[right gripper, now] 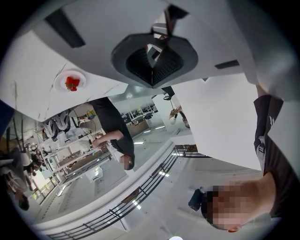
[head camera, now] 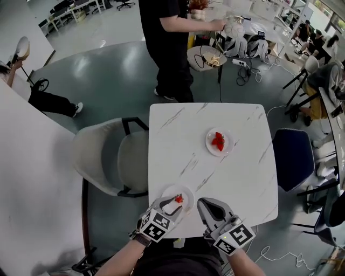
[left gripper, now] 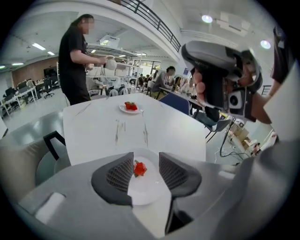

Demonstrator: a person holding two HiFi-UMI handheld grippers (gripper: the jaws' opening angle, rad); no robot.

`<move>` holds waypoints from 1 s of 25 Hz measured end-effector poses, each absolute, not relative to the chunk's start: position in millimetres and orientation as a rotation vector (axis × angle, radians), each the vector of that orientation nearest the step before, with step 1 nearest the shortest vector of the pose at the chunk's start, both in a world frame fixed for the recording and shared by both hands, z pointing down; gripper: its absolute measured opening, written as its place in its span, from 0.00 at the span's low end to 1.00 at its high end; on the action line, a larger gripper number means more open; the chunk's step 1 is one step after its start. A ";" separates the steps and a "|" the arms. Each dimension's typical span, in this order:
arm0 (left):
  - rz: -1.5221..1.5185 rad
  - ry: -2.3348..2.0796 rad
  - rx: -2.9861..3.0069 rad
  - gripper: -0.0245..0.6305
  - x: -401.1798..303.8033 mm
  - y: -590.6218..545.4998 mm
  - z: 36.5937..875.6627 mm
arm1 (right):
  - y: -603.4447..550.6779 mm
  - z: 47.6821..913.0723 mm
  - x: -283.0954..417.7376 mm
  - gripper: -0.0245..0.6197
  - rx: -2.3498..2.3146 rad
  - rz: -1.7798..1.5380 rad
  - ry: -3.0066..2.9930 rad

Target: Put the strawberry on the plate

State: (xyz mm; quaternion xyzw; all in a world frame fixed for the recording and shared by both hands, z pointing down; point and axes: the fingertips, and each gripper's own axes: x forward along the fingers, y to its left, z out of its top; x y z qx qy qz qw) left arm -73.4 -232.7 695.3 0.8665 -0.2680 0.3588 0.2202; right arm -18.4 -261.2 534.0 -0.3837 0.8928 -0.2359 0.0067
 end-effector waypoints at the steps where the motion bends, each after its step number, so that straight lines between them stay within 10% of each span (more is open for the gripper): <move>1: 0.952 -0.747 2.402 0.25 -74.1 -231.3 680.5 | -260.5 527.2 -19.8 0.04 -1.196 -0.736 2.797; 15: 0.284 -0.965 2.590 0.24 -95.4 -238.7 457.0 | -246.4 431.9 -65.0 0.04 -1.095 -0.598 2.886; 19: 0.157 -1.030 2.625 0.05 -97.1 -237.1 423.2 | -242.2 413.1 -70.6 0.04 -1.090 -0.529 2.907; 25: 0.038 -1.118 2.659 0.05 -100.6 -227.0 375.1 | -231.1 377.7 -78.4 0.04 -1.054 -0.418 2.922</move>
